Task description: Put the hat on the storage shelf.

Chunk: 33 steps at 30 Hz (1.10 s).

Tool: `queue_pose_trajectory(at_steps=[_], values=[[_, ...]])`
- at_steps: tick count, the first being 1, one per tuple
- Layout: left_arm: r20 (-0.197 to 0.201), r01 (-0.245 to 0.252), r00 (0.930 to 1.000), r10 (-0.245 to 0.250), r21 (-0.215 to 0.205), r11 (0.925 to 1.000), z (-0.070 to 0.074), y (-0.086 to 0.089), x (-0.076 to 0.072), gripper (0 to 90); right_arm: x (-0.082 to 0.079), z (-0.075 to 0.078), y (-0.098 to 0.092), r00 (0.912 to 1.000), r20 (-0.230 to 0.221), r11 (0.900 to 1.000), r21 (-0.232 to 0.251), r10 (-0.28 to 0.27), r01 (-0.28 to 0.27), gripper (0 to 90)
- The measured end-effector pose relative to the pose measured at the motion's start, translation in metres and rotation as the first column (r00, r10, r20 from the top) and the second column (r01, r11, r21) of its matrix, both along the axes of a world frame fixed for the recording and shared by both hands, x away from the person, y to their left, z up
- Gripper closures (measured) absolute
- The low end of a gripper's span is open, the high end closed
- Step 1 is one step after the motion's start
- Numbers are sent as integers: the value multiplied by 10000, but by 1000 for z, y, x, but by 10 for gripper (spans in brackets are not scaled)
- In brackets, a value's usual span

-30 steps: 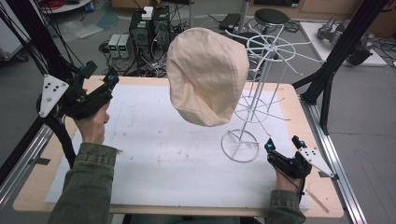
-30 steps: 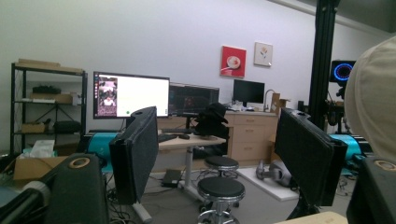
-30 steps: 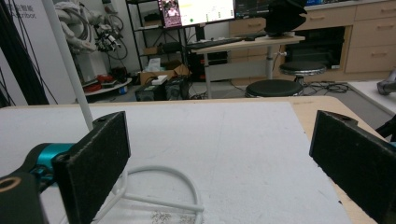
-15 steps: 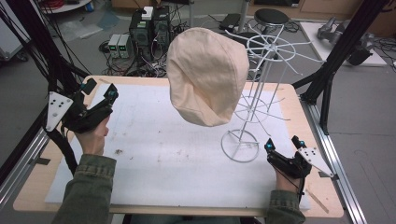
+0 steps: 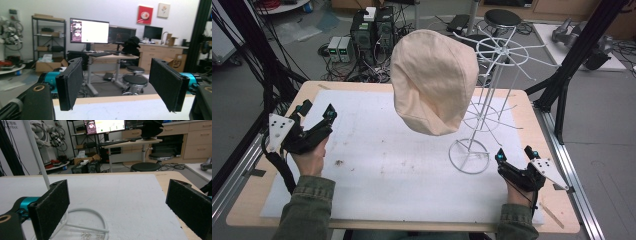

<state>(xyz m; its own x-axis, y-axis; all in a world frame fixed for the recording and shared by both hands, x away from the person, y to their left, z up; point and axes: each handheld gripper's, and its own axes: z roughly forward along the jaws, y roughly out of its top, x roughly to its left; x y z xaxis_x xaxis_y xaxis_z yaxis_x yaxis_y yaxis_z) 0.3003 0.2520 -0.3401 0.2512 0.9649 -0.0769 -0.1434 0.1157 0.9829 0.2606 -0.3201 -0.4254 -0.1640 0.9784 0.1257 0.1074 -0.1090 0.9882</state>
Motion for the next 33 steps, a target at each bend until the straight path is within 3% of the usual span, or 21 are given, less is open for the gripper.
queue_pose_trajectory(at_steps=[7,19,21,27,30,33], values=[[-424,-797,9958,808,280,9964,-25,1,-5,276,0,0,0,10000,-72,10000,-85,-45,45,42],[-1239,-1583,9781,1672,790,9842,-70,9,-25,251,1,-1,2,10000,3,9998,-197,-4,4,38],[-1455,-1621,9741,1730,837,9832,-73,11,-29,237,1,-1,3,10000,-11,9997,-231,14,-15,38],[-1413,-1668,9744,1751,683,9836,-78,14,-37,224,1,-2,5,9999,-98,9996,-288,56,-59,38],[-1461,-1682,9729,1793,847,9821,-81,16,-34,224,0,-2,6,9999,-99,9995,-305,71,-74,38],[-1697,-1481,9728,1578,690,9866,-84,19,-33,223,1,-2,7,9999,-124,9995,-315,88,-91,38]])
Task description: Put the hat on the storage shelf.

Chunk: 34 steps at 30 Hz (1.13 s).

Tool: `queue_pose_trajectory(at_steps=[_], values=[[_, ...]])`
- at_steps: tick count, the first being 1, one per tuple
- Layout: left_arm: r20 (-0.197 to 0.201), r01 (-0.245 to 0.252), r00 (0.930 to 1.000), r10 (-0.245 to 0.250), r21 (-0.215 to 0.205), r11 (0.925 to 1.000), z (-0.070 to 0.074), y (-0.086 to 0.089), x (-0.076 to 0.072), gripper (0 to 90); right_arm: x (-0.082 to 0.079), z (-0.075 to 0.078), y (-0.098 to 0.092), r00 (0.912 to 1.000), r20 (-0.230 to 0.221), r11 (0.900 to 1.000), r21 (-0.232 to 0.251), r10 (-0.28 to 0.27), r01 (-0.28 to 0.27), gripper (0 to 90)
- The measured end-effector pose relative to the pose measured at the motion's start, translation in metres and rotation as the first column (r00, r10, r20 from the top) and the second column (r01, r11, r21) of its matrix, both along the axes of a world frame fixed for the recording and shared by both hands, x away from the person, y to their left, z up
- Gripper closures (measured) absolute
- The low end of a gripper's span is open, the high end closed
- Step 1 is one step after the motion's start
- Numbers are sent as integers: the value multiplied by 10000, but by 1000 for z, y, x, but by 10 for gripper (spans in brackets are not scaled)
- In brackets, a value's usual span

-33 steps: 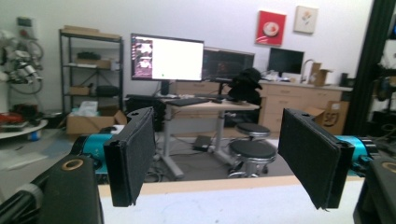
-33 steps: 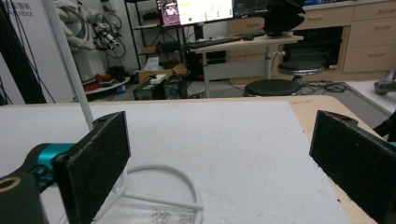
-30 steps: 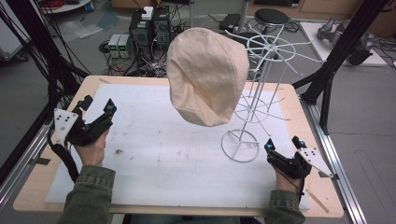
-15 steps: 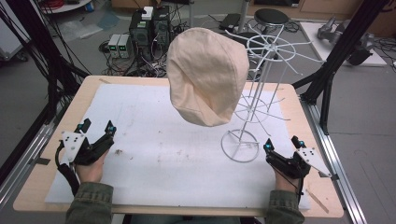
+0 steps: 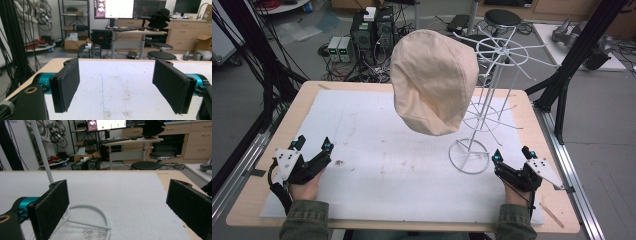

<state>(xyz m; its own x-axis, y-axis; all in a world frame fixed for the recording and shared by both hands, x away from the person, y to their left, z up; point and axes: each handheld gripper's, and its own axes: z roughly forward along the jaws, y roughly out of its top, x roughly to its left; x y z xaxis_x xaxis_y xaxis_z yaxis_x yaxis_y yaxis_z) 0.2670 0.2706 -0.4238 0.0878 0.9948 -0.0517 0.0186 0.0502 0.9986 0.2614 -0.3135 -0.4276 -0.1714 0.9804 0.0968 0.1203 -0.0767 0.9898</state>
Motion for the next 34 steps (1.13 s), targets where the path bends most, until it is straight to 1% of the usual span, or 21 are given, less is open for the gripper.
queue_pose_trajectory(at_steps=[2,4,6,10,12,15,17,21,25,27,34], values=[[-143,50,9999,-51,-84,10000,-1,1,0,224,0,0,0,10000,-43,10000,-34,-27,27,37],[-70,23,10000,-23,-29,10000,0,1,-2,224,0,0,0,9998,-175,10000,-4,-27,27,38],[7,-42,10000,42,-9,10000,0,1,-4,224,0,0,0,9998,-204,10000,-11,-14,14,38],[98,-26,9999,28,-178,9998,-1,2,-7,224,-2,0,0,9999,-165,10000,28,37,-36,38],[81,47,10000,-46,-166,9999,-2,1,-6,224,-3,0,-1,9998,-199,10000,100,-6,8,38],[-55,90,9999,-90,-126,9999,-3,-1,-4,224,-3,0,-2,9997,-247,9999,136,-19,23,38],[-109,139,9998,-140,-35,9999,-5,-1,-4,228,-2,-1,-3,9996,-278,9997,225,-50,56,38],[-142,152,9998,-154,-110,9998,-6,-1,-4,228,-2,-1,-4,9996,-281,9997,255,-54,61,38],[-146,83,9999,-85,-169,9998,-6,1,-4,228,-2,-2,-5,9996,-265,9989,454,-67,79,38],[-177,105,9998,-108,-170,9998,-7,1,-3,228,-2,-2,-6,9994,-357,9987,507,-53,71,38],[-220,227,9995,-231,-177,9996,-8,-1,-2,228,-1,-3,-7,9994,-347,9987,505,-46,63,38]])
